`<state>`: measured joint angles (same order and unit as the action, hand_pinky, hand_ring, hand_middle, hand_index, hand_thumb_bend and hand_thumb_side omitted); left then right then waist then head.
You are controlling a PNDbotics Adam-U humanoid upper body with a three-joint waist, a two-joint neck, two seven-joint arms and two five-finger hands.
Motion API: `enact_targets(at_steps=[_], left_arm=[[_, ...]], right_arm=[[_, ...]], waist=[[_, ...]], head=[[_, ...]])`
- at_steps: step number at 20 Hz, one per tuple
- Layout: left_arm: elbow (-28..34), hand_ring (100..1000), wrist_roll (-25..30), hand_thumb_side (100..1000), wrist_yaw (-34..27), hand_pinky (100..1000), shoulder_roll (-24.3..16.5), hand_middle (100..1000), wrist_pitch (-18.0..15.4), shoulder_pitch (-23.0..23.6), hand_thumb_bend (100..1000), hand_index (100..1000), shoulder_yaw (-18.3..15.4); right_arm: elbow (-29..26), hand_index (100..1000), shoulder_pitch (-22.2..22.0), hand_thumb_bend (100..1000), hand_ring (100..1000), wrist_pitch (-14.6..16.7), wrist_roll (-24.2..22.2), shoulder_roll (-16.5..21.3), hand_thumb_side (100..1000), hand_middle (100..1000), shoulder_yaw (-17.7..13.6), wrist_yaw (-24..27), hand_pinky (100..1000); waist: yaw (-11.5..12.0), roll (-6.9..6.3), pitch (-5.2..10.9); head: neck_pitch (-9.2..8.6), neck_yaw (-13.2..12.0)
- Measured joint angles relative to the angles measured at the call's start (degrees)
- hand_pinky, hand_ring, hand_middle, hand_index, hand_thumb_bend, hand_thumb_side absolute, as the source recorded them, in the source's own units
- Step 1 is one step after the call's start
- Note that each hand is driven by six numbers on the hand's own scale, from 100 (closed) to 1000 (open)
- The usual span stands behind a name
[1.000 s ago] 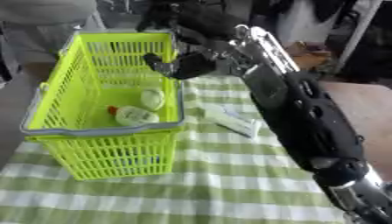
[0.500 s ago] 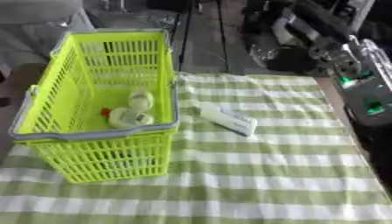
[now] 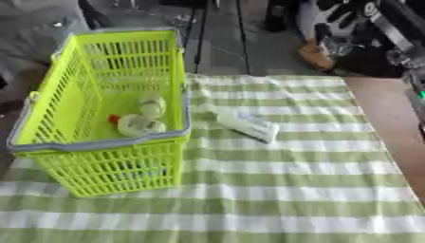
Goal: Pick up objects on the table and place them in the box.
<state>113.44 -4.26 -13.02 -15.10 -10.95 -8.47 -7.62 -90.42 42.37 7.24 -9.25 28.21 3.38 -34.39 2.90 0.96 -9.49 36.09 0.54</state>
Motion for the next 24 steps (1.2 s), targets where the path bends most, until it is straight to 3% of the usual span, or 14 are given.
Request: enact_targets(at_steps=[1,12,24], left_arm=[[0.0,969,0.0,878,0.0,724,0.0,866,0.0,0.0,262,797,0.0],[0.0,976,0.0,876,0.0,724,0.0,866,-0.1,0.0,262,796,0.0],[0.0,977,0.0,873,0.0,724,0.0,867,-0.3,0.2,262,797,0.0]], right_arm=[[0.0,850,-0.2,157,688,-0.2,0.2,0.0,548,734,-0.2,0.2,600],[-0.3,850,-1.6,176,679,-1.0,2.0,0.0,561,722,-1.2,1.2,589],[-0.3,851,-2.1,176,676,-1.2,2.3,0.0,555,721,-1.2,1.4,586]], waist=[[-0.1,-0.16,-0.09],[-0.3,-0.84,-0.30],[-0.2,-0.84,-0.06]], head=[[0.00,0.0],[0.04,0.0],[0.60,0.2]])
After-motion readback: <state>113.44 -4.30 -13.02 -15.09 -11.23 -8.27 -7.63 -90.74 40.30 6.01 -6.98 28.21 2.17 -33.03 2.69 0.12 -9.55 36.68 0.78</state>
